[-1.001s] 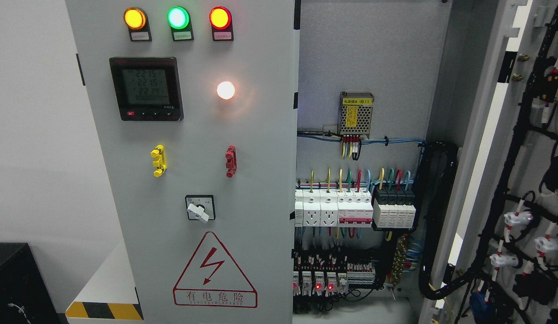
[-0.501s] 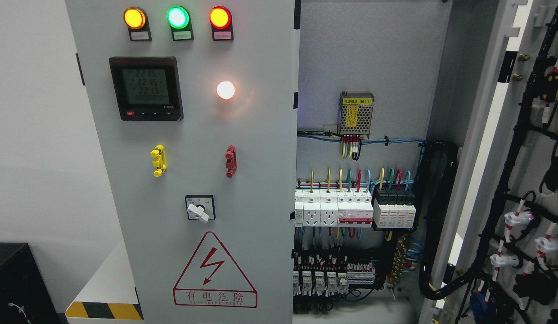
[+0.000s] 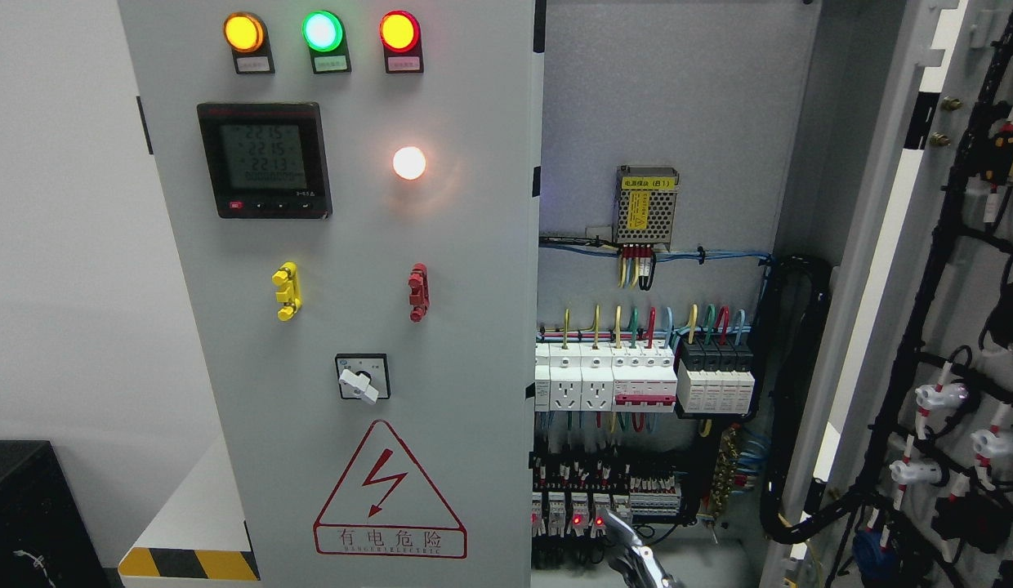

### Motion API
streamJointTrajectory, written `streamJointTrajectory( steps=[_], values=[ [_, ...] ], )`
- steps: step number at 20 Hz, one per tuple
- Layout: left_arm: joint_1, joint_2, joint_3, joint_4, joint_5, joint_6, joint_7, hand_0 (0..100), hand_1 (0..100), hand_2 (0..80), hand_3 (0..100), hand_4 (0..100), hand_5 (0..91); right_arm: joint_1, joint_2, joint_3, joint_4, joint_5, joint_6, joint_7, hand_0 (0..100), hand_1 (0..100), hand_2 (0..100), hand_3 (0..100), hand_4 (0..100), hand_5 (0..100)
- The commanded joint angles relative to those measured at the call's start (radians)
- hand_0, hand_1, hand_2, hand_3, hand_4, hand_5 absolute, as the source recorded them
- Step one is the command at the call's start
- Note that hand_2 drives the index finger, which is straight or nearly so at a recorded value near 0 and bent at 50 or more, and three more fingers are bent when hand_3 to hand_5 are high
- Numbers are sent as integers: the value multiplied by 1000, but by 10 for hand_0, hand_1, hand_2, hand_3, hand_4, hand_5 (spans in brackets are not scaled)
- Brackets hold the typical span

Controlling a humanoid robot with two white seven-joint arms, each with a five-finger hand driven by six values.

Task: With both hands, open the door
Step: 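Raise the right hand into the cabinet toward the lit door's inner edge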

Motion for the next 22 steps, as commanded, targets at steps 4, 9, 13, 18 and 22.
streamJointTrajectory(
  steps=[4,9,13,18,22],
  values=[
    [-3,-6,24,0,26,1,0,0,0,0,0,0,0,-383,96,-156,220,-4,33,-1,0,0,0,0,0,0],
    [-3,-7,24,0,25,1,0,0,0,0,0,0,0,-486,125,-181,368,-4,33,-1,0,0,0,0,0,0],
    [-3,-6,24,0,25,1,0,0,0,0,0,0,0,-523,123,-208,437,-4,33,-1,0,0,0,0,0,0],
    [-3,-7,24,0,26,1,0,0,0,0,0,0,0,-557,122,-203,471,-48,38,5,0,0,0,0,0,0],
    [-3,-7,24,0,26,1,0,0,0,0,0,0,0,-565,119,-192,462,-137,84,7,0,0,0,0,0,0]
  ],
)
